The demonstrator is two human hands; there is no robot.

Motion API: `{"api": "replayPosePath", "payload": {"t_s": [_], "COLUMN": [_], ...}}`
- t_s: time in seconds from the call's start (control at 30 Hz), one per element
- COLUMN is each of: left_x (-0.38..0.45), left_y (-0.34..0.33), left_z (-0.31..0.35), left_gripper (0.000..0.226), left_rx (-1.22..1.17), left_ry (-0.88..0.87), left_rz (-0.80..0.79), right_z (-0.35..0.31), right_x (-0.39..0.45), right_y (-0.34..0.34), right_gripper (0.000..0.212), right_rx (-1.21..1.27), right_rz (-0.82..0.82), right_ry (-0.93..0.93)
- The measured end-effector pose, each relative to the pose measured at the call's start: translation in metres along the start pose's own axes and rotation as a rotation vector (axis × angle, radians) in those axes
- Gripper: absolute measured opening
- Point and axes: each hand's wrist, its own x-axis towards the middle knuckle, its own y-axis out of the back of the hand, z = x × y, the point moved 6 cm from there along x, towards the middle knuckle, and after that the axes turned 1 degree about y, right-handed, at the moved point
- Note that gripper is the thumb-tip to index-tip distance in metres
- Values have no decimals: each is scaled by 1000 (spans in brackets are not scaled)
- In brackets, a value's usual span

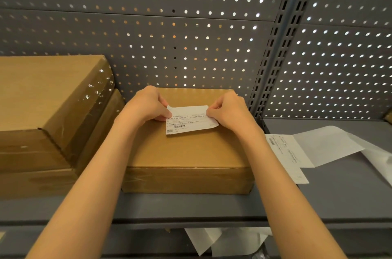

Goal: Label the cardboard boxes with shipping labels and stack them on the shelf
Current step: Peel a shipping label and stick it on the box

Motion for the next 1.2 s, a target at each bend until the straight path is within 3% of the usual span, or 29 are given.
{"api": "replayPosePath", "payload": {"t_s": [0.2,0.37,0.43,0.57,0.63,0.8,1.03,1.2], "left_x": [-2,-7,-9,-22,-32,-47,-43,-39], "left_y": [3,16,15,12,3,-29,-49,-46], "left_z": [3,-2,-3,12,24,32,8,-1], "left_gripper": [17,54,46,20,24,29,47,48], "left_rx": [187,369,361,373,384,328,425,508], "left_ry": [9,66,42,-201,-371,-574,-466,-420], "left_rz": [20,131,144,360,394,183,-11,28], "right_z": [3,4,4,-7,-17,-44,-37,-28], "right_x": [4,1,-1,-8,-12,-27,-38,-38], "right_y": [0,0,0,5,5,-20,-43,-41], "right_gripper": [25,26,26,27,32,35,53,53], "right_rx": [-5,0,-6,-17,-31,-20,-261,-380], "right_rz": [-48,-75,-82,3,77,-120,-251,-324], "right_ry": [-21,-33,-18,113,240,418,413,369]}}
